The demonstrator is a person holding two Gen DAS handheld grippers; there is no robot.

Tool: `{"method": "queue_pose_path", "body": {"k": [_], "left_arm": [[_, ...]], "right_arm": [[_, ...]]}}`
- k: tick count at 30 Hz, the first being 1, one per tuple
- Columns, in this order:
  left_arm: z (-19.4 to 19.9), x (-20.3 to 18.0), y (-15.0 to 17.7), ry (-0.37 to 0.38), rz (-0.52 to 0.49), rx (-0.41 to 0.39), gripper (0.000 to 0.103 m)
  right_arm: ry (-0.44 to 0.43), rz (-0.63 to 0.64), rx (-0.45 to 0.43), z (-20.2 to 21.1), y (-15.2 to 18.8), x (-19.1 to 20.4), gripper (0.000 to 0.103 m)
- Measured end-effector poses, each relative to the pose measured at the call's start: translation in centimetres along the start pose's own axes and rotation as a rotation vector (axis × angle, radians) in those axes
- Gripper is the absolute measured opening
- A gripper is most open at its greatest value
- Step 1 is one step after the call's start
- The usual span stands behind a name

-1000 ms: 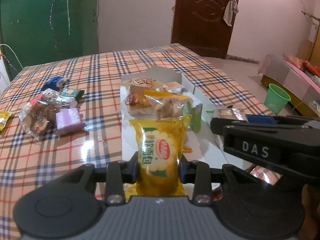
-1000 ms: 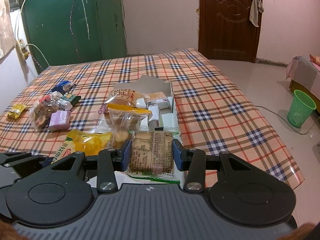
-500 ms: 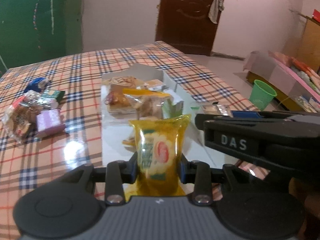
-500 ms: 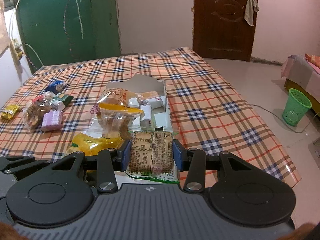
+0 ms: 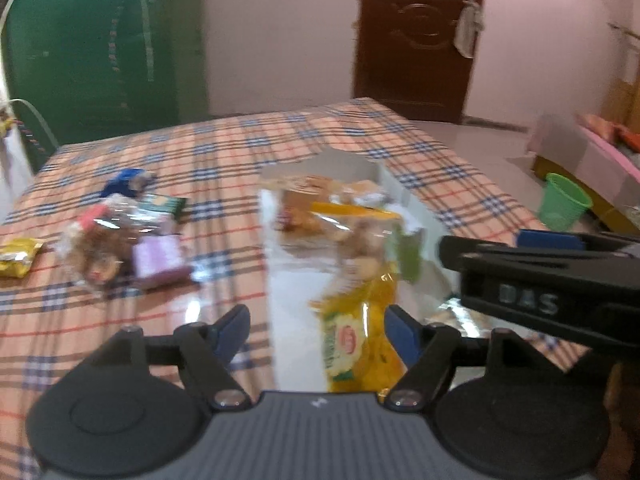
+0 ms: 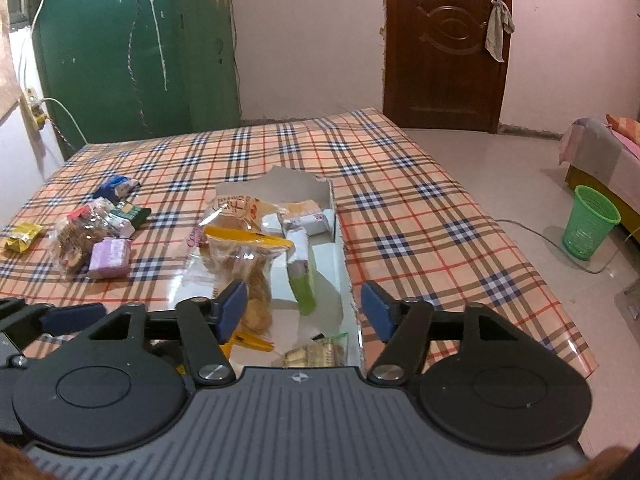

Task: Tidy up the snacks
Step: 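Lower the yellow bag into the box and open the left tool, then move both tools back over the snack pile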

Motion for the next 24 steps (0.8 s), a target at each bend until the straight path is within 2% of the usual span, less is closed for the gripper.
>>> {"method": "queue_pose_path", "body": {"k": [5,24], "left_arm": [[0.5,2.2,-0.8,-0.061,0.039,-0.009,0.077],[2.6,9.3,-1.3,-0.191,0.142,-0.055,0.078]], "right_arm": [[-0.02,0.008,-0.014,-0.1,-0.7,1.0,0.103],[-0.146,0.095,-0.028,-2.9,-3.2,7.8,0.103]]}}
Point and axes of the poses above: each gripper's, at about its wrist camera, not at the fingertips, and z roughly against the way its jaws point, x to its left, y to its underside, the point moved 5 cm from there along -z, roughly the way its jaws point, and after that the axes turned 8 degrees about z, right-handed, at the moved point
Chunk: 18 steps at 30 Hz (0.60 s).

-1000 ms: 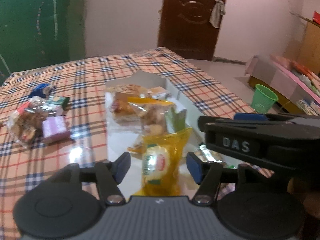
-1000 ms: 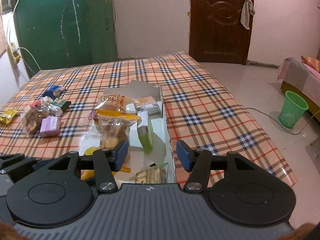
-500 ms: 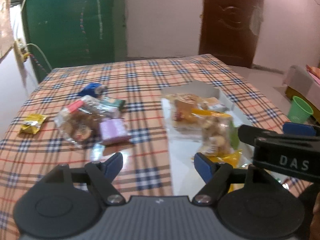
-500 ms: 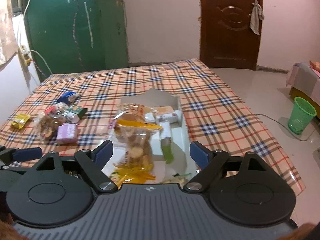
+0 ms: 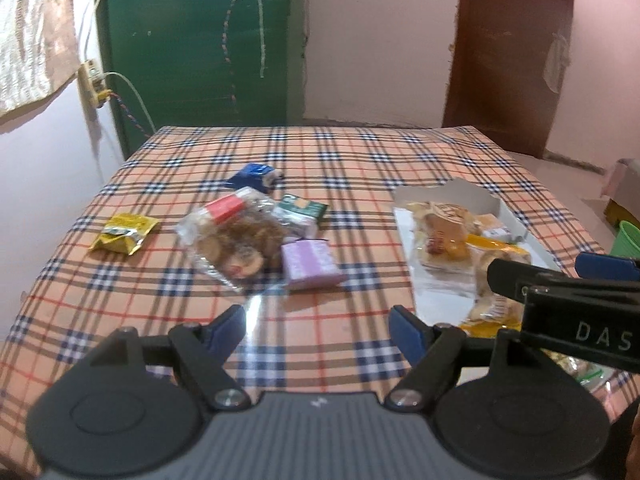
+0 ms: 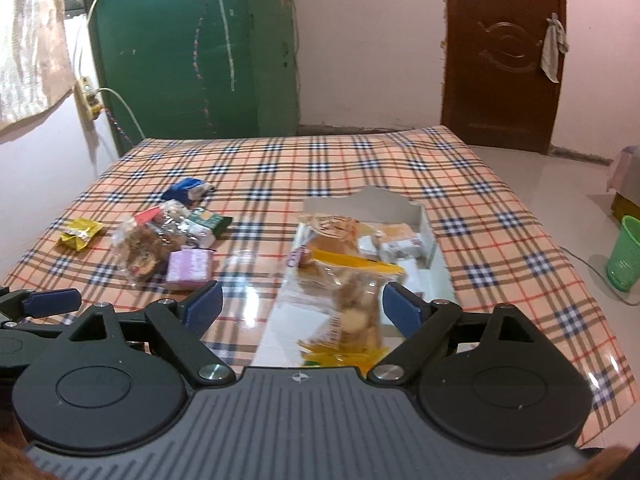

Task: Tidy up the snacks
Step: 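Move both tools back over the snack pile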

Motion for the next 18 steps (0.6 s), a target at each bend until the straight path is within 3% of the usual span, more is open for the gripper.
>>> {"method": "queue_pose_path", "body": {"k": [18], "left_arm": [[-0.3,5.5,-0.7,-0.084,0.078,-0.018,0.078]], "right_arm": [[-0.093,0.069,-0.006,-2.6,-1.4,5.0,0.103]]}}
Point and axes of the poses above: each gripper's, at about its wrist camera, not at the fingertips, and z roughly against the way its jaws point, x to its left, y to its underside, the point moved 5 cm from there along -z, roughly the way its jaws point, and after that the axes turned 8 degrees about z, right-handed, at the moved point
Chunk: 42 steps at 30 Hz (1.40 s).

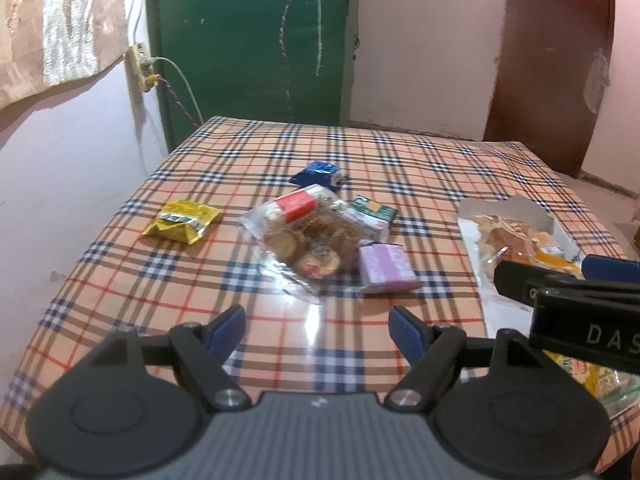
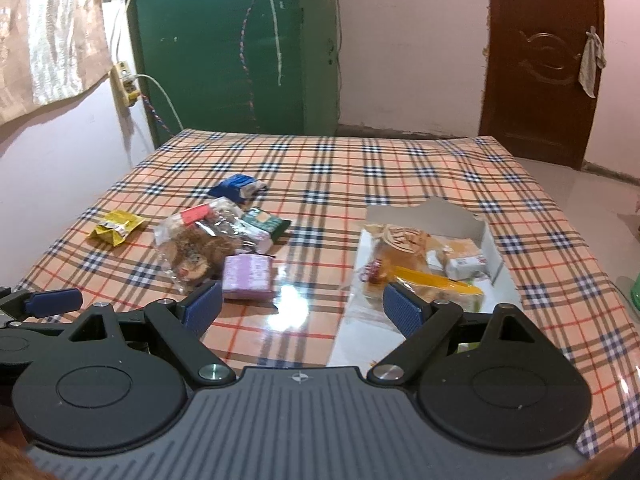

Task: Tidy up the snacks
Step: 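Move both tools back over the snack pile, then grasp the gold foil packet with left tool while right tool grasps purple packet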

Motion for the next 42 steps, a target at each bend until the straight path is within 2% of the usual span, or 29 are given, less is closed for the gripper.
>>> {"method": "queue_pose_path", "body": {"k": [14,20,28,34,39,42], "left_arm": [[-1.6,4.0,-1.0,-0.061,0.057,-0.007,0.078],[-3.9,7.3,-2.9,-0.133,0.133,-0.01,0.079],[-9.4,11.8,-7.7,-0.227,0.335,0.006,0.083],[-14.9,13.7,-10.7,-0.301,0.489,0.063,0.089],[-19.3,15.0,-11.7,-0.398,0.541,0.123,0.089],[-20.8,15.2,-11.5,-0.445,0.488,0.153,0.093]], "right_arm": [[-0.065,0.044,-0.003,-2.3,-1.4,3.0,0.103],[-0.078,0.053,0.015,-3.4,-1.1,3.4,0.103],[-0.09,0.036,0.039,-5.0,-0.7,3.1,0.103],[-0.089,0.035,0.048,-6.3,-0.4,2.4,0.103],[-0.09,0.009,0.063,-7.3,0.0,1.2,0.103],[-0.091,-0.004,0.066,-7.7,0.2,0.7,0.103]]}}
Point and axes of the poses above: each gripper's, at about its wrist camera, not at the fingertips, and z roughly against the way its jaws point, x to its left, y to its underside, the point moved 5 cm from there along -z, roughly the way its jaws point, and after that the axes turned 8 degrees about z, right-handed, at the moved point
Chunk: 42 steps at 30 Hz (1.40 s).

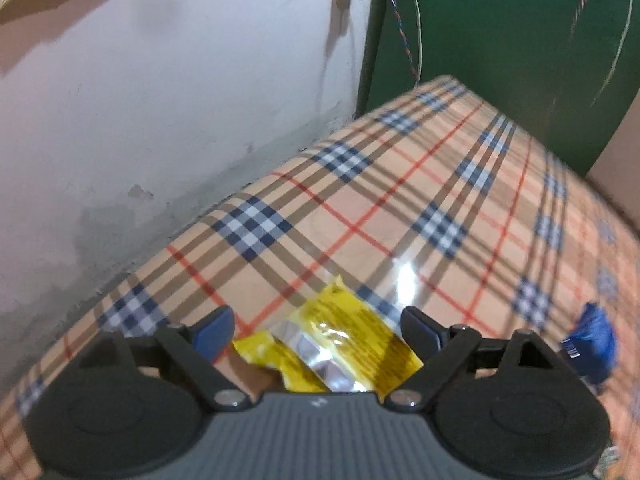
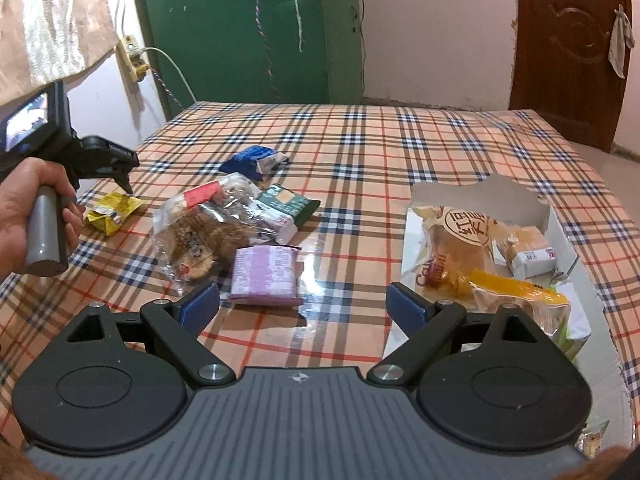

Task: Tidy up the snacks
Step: 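Grasp the gold foil packet with left tool while right tool grasps purple packet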

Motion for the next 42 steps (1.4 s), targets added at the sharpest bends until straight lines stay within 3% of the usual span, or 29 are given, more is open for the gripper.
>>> {"method": "queue_pose_path", "body": {"k": [3,8,12,19,21,23,31,36,37,38,39,42], "left_arm": [[0.2,-0.3,0.8,0.005,-0.12,-0.024,0.093],[2.4,1.6,3.9,0.126,-0.313,-0.054,0.093],[4.0,4.1,5.9,0.191,-0.404,-0.118,0.093],[3.4,4.1,5.3,0.234,-0.399,-0.152,0.09],[3.6,3.6,5.4,0.26,-0.406,-0.168,0.065],[4.0,3.2,5.9,0.28,-0.431,-0.174,0.056],[5.8,3.4,8.7,0.306,-0.436,-0.177,0.055],[7.1,3.5,10.5,0.34,-0.433,-0.167,0.055],[7.3,3.4,10.8,0.345,-0.428,-0.165,0.055],[7.4,3.2,11.0,0.35,-0.426,-0.163,0.055],[7.6,3.2,11.2,0.351,-0.424,-0.164,0.054],[8.3,3.0,12.0,0.363,-0.417,-0.162,0.054]], "right_arm": [[0.002,-0.005,-0.002,-0.2,0.0,-0.3,0.103],[-0.007,-0.011,-0.003,-0.5,0.0,-0.2,0.103],[-0.018,-0.003,0.003,-0.8,0.1,0.4,0.103],[-0.035,0.02,0.048,-2.6,0.4,1.8,0.103],[-0.037,0.011,0.071,-3.4,0.6,1.8,0.103],[-0.041,-0.001,0.099,-4.5,0.7,1.7,0.103],[-0.03,0.003,0.149,-9.1,-0.3,2.3,0.103],[-0.008,0.052,0.133,-10.3,-0.9,2.7,0.103],[0.0,0.07,0.129,-10.4,-1.0,2.9,0.092],[0.006,0.083,0.117,-10.5,-1.2,3.0,0.07],[0.008,0.096,0.111,-10.5,-1.4,3.1,0.06],[-0.009,0.108,0.117,-10.2,-1.4,3.2,0.059]]}}
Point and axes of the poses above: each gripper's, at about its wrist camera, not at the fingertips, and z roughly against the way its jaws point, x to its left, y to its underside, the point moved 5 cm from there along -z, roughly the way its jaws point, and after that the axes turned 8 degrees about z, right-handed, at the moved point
